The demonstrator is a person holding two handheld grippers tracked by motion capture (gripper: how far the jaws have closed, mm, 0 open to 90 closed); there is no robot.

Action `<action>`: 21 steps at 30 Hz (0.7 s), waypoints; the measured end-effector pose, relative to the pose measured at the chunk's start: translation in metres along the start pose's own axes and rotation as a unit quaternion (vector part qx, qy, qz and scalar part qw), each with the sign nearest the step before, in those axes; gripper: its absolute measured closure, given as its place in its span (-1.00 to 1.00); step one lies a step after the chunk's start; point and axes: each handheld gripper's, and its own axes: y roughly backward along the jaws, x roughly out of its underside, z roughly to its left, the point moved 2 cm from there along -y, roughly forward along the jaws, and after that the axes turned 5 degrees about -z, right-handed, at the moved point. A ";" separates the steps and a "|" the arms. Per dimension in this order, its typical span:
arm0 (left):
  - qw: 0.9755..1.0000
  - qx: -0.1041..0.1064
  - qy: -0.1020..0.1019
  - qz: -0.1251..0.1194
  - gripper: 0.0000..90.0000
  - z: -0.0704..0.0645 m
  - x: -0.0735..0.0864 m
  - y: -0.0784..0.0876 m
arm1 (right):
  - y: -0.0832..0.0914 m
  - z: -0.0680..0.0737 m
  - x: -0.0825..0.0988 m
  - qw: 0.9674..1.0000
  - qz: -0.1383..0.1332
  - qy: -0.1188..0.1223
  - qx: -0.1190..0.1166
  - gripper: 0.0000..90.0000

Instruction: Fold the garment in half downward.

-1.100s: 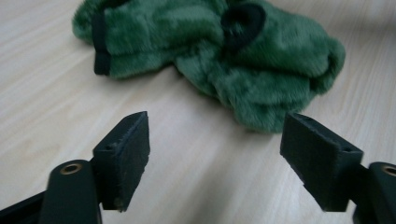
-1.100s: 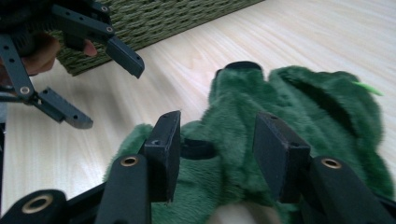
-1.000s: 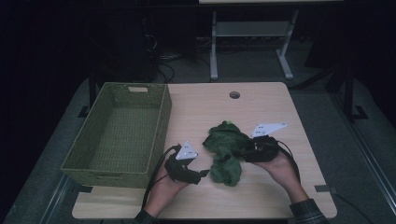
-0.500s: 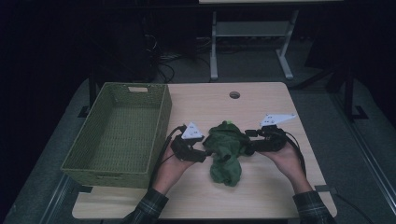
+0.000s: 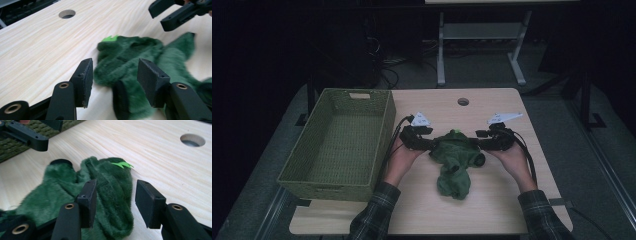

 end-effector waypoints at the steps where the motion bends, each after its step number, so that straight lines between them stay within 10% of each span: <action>1: 1.000 0.000 0.002 0.003 0.05 0.002 0.001 -0.003 | -0.004 -0.002 0.002 1.000 0.004 -0.004 0.001 0.15; 21: 0.998 0.046 -0.005 0.048 0.12 0.020 0.017 -0.065 | -0.040 -0.019 0.026 0.998 0.069 -0.013 0.002 0.36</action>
